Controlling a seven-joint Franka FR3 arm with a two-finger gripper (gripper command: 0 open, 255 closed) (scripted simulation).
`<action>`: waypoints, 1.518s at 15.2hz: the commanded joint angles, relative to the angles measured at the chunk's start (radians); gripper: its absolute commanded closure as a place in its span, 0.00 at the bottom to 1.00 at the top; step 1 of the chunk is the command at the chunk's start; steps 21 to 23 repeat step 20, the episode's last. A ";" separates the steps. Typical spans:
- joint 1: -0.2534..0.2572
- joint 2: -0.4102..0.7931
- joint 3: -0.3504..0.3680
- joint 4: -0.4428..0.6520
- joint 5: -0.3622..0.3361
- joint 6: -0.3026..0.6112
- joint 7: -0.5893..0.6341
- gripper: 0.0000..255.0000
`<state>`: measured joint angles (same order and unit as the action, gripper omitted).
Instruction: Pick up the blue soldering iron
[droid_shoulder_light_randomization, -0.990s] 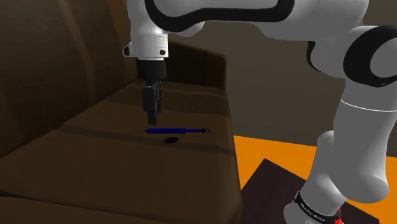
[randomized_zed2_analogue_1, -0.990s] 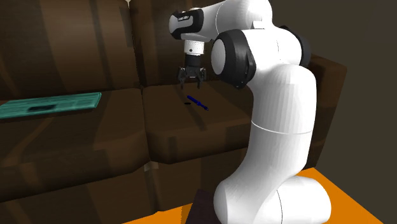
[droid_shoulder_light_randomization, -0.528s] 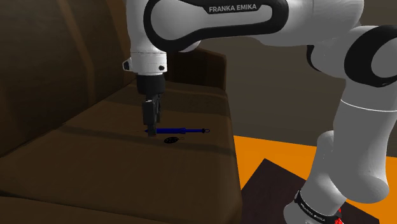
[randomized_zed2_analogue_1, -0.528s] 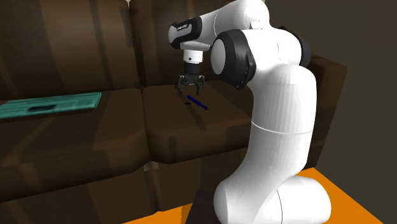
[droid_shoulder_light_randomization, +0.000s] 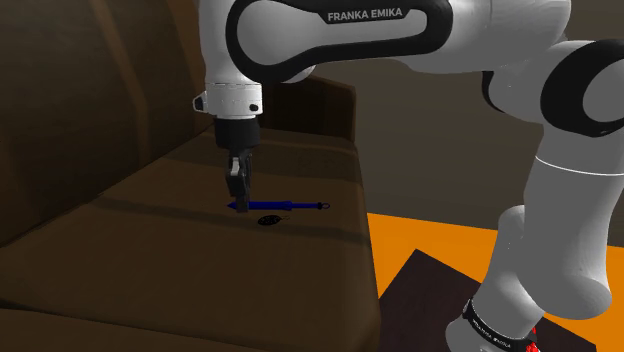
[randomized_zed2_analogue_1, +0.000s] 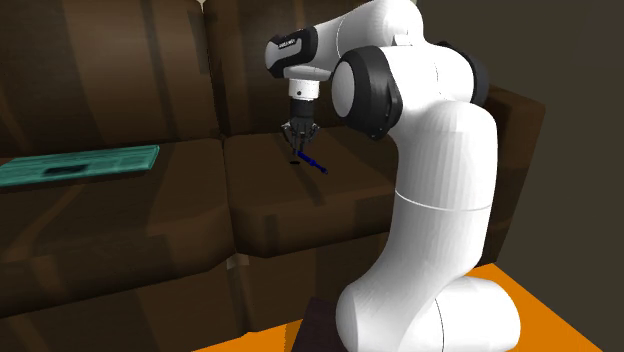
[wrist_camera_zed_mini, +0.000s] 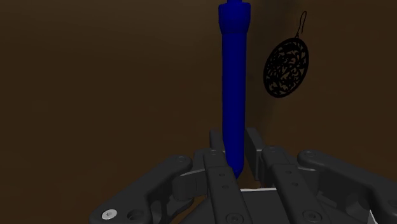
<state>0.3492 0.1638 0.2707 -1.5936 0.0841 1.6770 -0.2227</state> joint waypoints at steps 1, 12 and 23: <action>0.002 0.004 0.002 -0.001 0.001 0.002 0.000 1.00; 0.003 0.016 0.002 0.137 -0.002 -0.124 0.013 1.00; 0.009 0.041 0.005 0.254 -0.008 -0.216 0.026 1.00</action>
